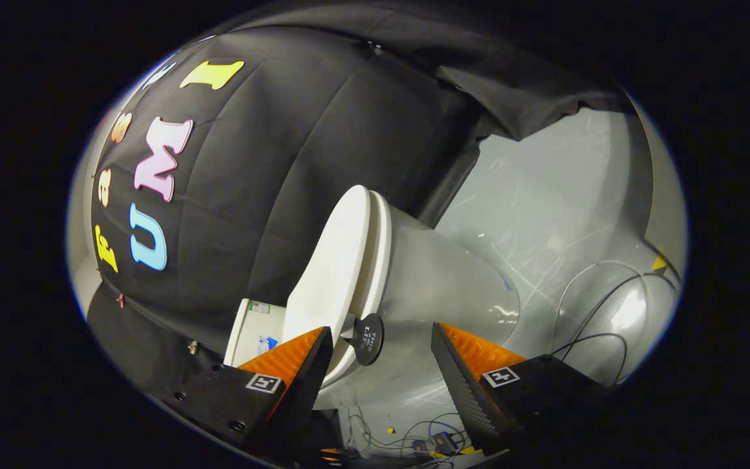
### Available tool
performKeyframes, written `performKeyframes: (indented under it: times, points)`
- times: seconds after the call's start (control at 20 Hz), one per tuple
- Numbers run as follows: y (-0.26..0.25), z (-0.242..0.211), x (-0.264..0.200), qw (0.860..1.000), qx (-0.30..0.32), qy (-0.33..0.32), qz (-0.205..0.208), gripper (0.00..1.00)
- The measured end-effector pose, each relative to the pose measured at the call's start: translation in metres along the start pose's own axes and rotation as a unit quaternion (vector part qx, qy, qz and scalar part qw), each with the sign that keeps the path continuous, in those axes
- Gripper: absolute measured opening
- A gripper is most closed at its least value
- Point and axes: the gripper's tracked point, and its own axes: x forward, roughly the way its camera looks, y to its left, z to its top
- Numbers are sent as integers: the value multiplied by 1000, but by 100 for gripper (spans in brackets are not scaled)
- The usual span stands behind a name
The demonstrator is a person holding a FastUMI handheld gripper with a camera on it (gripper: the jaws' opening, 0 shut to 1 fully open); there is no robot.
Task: Open the toilet lid.
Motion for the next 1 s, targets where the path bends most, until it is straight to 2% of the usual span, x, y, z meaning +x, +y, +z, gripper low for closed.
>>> performKeyframes:
  times: [0.15, 0.35, 0.45, 0.55, 0.65, 0.75, 0.9, 1.0]
  points:
    - [-2, -4, 5, 998, 55, 13, 10, 80]
    - [6, -2, 10, 994, 104, 15, 40, 80]
    - [0, -1, 15, 994, 105, 9, 37, 58]
    - [2, -2, 14, 993, 108, 14, 40, 58]
    - [-1, -3, 15, 994, 106, 14, 37, 45]
    - [2, -4, 15, 993, 105, 13, 44, 45]
    - [4, -3, 15, 993, 111, 13, 48, 28]
    - [4, -3, 16, 992, 114, 14, 51, 28]
